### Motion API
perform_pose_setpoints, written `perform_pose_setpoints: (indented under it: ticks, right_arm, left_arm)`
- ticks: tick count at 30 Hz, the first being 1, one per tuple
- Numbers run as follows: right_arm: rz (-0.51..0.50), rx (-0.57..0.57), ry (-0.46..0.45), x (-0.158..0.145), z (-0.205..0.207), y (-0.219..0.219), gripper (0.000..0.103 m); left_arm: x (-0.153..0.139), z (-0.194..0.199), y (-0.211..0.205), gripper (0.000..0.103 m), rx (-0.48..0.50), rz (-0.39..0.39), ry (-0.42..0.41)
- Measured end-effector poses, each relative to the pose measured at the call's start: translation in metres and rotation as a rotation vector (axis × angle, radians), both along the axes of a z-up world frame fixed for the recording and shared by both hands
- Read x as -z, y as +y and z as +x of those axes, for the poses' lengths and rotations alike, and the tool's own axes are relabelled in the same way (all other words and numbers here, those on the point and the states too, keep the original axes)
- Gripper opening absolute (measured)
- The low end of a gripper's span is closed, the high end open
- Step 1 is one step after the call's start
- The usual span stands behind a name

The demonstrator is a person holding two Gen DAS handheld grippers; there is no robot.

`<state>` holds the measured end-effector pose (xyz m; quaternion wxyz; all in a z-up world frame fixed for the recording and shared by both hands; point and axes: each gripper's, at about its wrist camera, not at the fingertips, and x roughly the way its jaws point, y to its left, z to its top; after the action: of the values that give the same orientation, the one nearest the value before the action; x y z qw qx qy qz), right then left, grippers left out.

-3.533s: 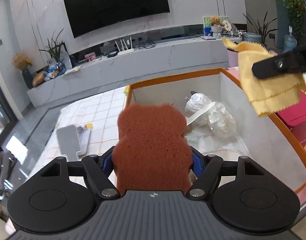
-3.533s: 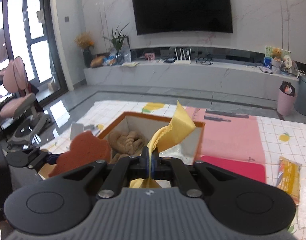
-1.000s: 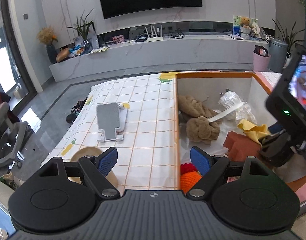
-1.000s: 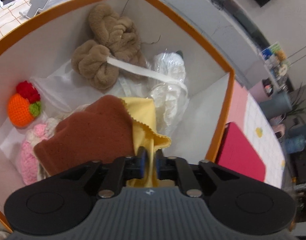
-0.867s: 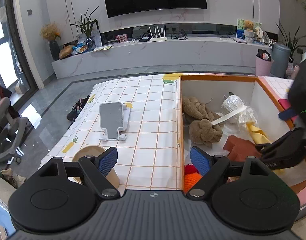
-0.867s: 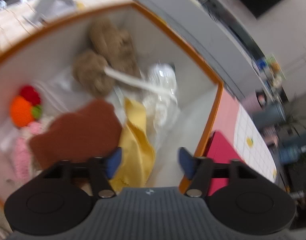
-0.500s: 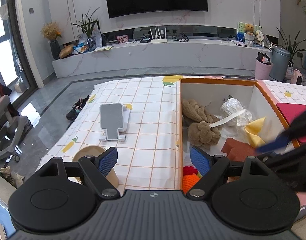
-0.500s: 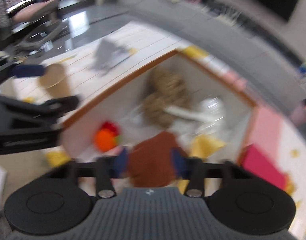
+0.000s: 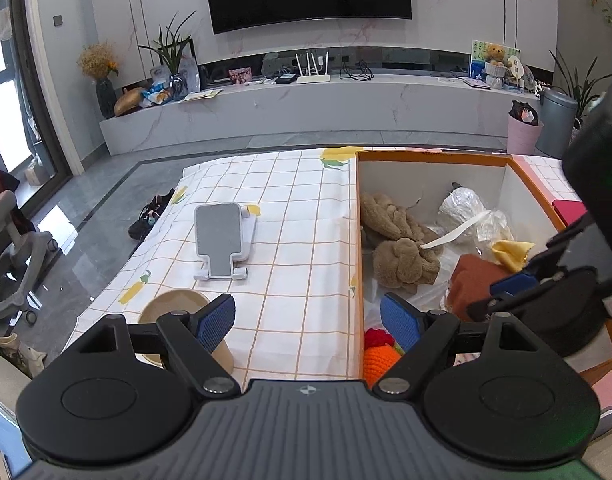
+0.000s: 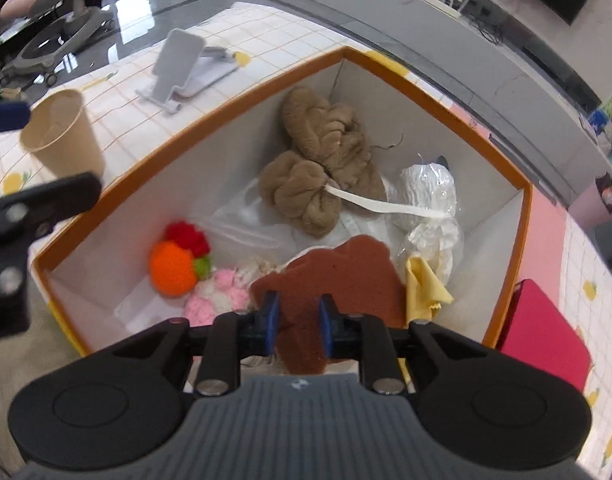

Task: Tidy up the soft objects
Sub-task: 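Lower the sponge and yellow cloth into the orange box and open both tools, then move both tools from the box back toward the white tissue and snack packet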

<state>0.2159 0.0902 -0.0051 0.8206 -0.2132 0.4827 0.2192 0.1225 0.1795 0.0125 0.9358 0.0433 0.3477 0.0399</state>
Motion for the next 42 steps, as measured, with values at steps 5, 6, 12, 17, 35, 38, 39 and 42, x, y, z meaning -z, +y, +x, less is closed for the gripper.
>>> perform_pose_setpoints:
  ticks: [5, 6, 12, 17, 35, 38, 39, 42]
  right_arm:
    - [0.005, 0.032, -0.048, 0.01, 0.013, 0.004, 0.02]
    - [0.005, 0.039, -0.053, 0.012, 0.014, 0.006, 0.02]
    - [0.053, 0.102, -0.03, 0.006, 0.021, 0.004, 0.033]
    - [0.115, 0.134, -0.047, -0.013, 0.017, -0.011, 0.04]
    - [0.231, 0.195, -0.111, -0.066, -0.022, -0.085, 0.066]
    - [0.243, 0.194, -0.152, -0.078, -0.036, -0.111, 0.073]
    - [0.25, 0.196, -0.159, -0.081, -0.041, -0.121, 0.073]
    - [0.253, 0.212, -0.187, -0.091, -0.052, -0.157, 0.074]
  left_arm:
    - [-0.001, -0.003, -0.004, 0.097, 0.011, 0.006, -0.004]
    - [-0.001, -0.003, -0.005, 0.097, 0.012, 0.008, -0.005]
    - [0.0, -0.003, -0.005, 0.097, 0.011, 0.024, -0.007]
    - [0.0, -0.001, -0.006, 0.097, -0.002, 0.019, -0.001]
    - [-0.032, -0.034, -0.043, 0.097, -0.076, -0.054, -0.087]
    - [-0.042, -0.043, -0.06, 0.097, -0.088, -0.056, -0.102]
    - [-0.046, -0.046, -0.065, 0.097, -0.095, -0.067, -0.103]
    - [-0.055, -0.055, -0.085, 0.097, -0.059, -0.102, -0.107]
